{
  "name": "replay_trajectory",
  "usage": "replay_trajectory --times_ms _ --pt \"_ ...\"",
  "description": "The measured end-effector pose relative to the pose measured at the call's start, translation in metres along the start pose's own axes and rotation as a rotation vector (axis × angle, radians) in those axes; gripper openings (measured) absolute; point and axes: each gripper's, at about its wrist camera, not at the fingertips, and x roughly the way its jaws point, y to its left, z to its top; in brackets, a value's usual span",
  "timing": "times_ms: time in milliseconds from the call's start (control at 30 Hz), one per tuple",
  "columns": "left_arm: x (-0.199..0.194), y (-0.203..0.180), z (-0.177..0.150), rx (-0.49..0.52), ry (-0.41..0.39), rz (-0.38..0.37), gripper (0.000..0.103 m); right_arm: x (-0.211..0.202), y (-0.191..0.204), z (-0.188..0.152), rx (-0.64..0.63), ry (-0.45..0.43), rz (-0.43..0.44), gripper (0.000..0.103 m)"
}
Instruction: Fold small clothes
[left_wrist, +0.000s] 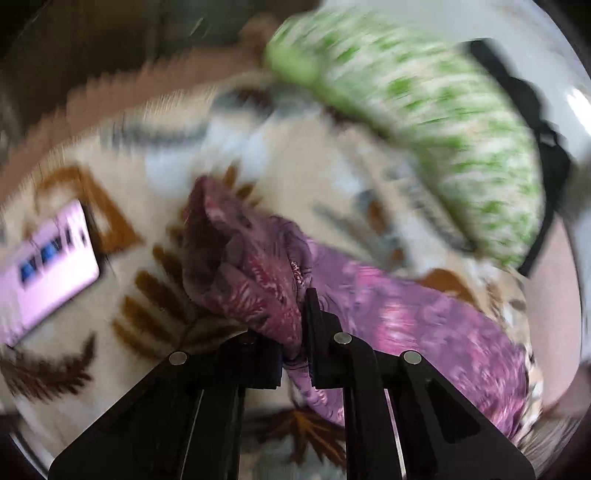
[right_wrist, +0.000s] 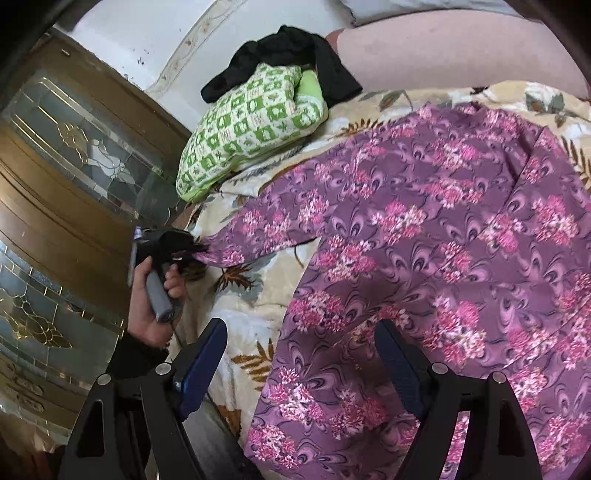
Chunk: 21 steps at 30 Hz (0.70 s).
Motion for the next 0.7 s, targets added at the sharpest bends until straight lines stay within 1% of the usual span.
replay_trajectory --times_ms 33,100,167,200,233,267,300,333,367,400,433,500,533,567,600,633,667,700 --pt "-0.026 -0.016 -0.006 0.067 -0.055 -0.043 0.009 -0.003 -0.002 0.000 0.007 -0.006 0.001 0.080" --pt "-0.066 -0.045 -0.019 0.178 -0.144 -0.098 0.009 -0.011 -0.008 0.000 0.020 -0.021 0.000 0.080" --pt "-0.113 -0.086 -0.043 0.343 -0.243 -0.182 0.009 -0.021 -0.016 -0.003 0.034 -0.040 -0.010 0.080" --pt "-0.136 -0.102 -0.060 0.429 -0.289 -0.212 0.009 -0.027 -0.022 -0.004 0.046 -0.053 -0.018 0.080" --pt "-0.162 -0.123 -0.086 0.544 -0.348 -0.253 0.009 -0.033 -0.027 -0.005 0.056 -0.061 -0.024 0.080" --pt "-0.179 -0.135 -0.107 0.628 -0.376 -0.290 0.009 -0.040 -0.035 -0.007 0.074 -0.074 -0.032 0.080" --pt "-0.191 -0.148 -0.129 0.707 -0.389 -0.326 0.009 -0.052 -0.047 -0.009 0.095 -0.096 -0.042 0.080" --pt "-0.200 -0.160 -0.153 0.785 -0.383 -0.368 0.009 -0.060 -0.055 -0.011 0.109 -0.111 -0.051 0.080" --pt "-0.206 -0.171 -0.179 0.860 -0.350 -0.424 0.009 -0.069 -0.066 -0.013 0.129 -0.129 -0.065 0.080" --pt "-0.208 -0.178 -0.201 0.913 -0.311 -0.472 0.009 -0.081 -0.081 -0.016 0.156 -0.150 -0.083 0.080" --pt "-0.205 -0.186 -0.231 0.978 -0.259 -0.521 0.009 -0.089 -0.091 -0.019 0.175 -0.163 -0.096 0.080" --pt "-0.189 -0.199 -0.273 1.071 -0.169 -0.557 0.009 -0.107 -0.117 -0.024 0.222 -0.201 -0.134 0.080" --pt "-0.175 -0.207 -0.297 1.119 -0.098 -0.565 0.009 -0.116 -0.132 -0.026 0.251 -0.223 -0.149 0.080" --pt "-0.160 -0.210 -0.319 1.152 -0.016 -0.576 0.010 -0.123 -0.145 -0.028 0.276 -0.237 -0.156 0.080" --pt "-0.147 -0.211 -0.336 1.176 0.050 -0.585 0.010 -0.128 -0.159 -0.031 0.305 -0.249 -0.161 0.080" --pt "-0.136 -0.208 -0.354 1.197 0.102 -0.573 0.010 -0.132 -0.173 -0.033 0.336 -0.257 -0.165 0.080" --pt "-0.126 -0.204 -0.370 1.210 0.141 -0.532 0.010 -0.133 -0.182 -0.035 0.363 -0.257 -0.160 0.080" --pt "-0.121 -0.201 -0.383 1.223 0.168 -0.491 0.010 -0.132 -0.191 -0.036 0.388 -0.251 -0.133 0.080"
